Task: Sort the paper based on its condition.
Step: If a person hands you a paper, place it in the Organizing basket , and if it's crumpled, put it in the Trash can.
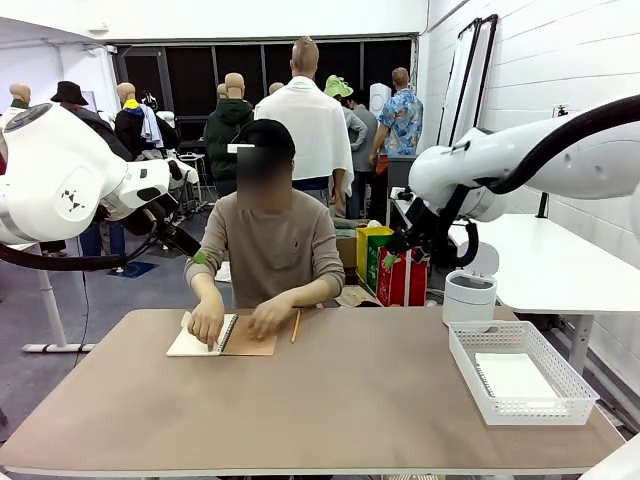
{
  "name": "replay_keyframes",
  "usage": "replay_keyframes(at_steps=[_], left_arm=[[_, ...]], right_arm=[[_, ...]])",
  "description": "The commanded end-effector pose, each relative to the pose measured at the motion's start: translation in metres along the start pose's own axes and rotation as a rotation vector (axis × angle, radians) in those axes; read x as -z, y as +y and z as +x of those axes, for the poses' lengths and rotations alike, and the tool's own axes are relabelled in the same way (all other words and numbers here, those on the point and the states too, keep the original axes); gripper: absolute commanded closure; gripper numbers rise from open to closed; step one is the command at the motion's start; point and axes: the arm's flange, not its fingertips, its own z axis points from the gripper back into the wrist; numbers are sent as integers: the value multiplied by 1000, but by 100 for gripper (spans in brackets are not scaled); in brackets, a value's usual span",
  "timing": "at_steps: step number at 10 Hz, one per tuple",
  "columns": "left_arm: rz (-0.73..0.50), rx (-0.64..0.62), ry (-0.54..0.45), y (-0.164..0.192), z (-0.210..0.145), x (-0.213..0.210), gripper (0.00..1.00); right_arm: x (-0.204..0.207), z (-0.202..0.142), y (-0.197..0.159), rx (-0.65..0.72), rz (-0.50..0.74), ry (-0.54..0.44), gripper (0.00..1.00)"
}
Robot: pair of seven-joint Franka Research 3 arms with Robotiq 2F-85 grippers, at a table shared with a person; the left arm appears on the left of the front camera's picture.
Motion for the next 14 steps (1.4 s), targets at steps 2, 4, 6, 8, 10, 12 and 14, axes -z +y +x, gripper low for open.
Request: replay_keyframes(at_steps=[2, 4, 6, 8, 10, 12, 14], left_arm=[[-6, 2, -12, 1, 0, -1, 0], [-6, 2, -12, 1, 0, -1, 0], [-6, 2, -12, 1, 0, -1, 0], [-6, 2, -12, 1, 0, -1, 0], [-6, 2, -12, 1, 0, -1, 0], [-6, 2, -12, 1, 0, -1, 0], [-6, 2, -12, 1, 0, -1, 0]], right_arm=[[0, 0, 0, 0, 0, 0, 0], [0, 0, 0, 0, 0, 0, 0], [-5, -1, -4, -13, 17, 13, 0], [-17, -12, 22, -104, 75, -64, 0], [-36, -27, 55, -212, 76, -114, 0], [-47, -42, 73, -264, 91, -123, 0], [-64, -60, 89, -323, 115, -185, 0]])
